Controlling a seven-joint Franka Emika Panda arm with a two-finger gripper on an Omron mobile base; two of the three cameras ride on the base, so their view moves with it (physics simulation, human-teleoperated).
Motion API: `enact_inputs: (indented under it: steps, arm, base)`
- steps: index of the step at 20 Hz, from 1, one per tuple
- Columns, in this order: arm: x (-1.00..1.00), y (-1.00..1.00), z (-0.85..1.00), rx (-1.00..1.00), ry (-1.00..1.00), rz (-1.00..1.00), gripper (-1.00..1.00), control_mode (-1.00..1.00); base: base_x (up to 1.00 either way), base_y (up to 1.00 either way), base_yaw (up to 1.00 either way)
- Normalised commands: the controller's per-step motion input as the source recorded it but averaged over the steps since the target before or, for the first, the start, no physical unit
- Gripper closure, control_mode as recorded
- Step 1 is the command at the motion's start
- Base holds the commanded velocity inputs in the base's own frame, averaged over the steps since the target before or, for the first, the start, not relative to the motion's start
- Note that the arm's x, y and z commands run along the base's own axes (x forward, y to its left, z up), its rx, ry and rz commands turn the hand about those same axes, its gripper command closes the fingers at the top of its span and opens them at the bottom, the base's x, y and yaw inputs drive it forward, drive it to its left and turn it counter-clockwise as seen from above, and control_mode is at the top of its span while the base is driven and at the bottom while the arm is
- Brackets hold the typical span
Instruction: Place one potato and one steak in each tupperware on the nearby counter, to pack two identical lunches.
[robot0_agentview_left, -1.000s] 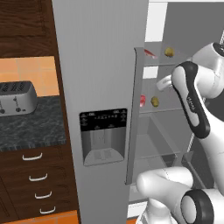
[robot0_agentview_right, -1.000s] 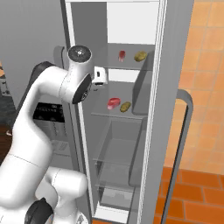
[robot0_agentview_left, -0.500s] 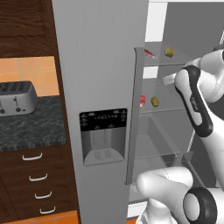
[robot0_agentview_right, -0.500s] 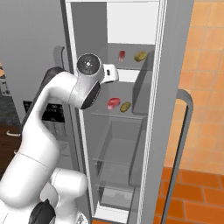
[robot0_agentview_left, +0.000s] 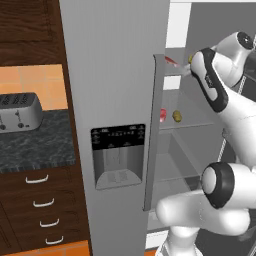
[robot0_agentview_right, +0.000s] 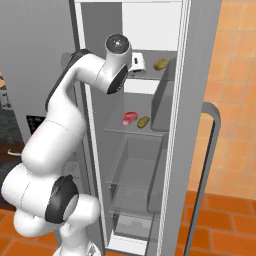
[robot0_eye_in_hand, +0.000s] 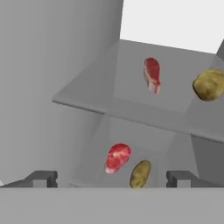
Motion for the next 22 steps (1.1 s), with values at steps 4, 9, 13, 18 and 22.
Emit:
enact_inputs:
  steps: [4,9,13,18,22]
  arm:
    - [0.9,-0.09,0.0,0.0,0.0,0.04,-1.0,-1.0]
    - [0.65,-0.07,-0.03,0.0,0.01,0.0,-1.0,-1.0]
    - [0.54,-0.13,-0.12,0.0,0.0,0.0,-1.0,-1.0]
    - [0.6,-0.02,-0.25,-0.01,0.0,0.0,-1.0,-1.0]
    - [0.6,0.0,-0.23,0.0,0.0,0.0,-1.0,-1.0]
  base:
    - [0.0,0.0,0.0]
    - [0.0,0.0,0.0]
    - [0.0,0.0,0.0]
    - [0.0,0.0,0.0]
    - [0.0,0.0,0.0]
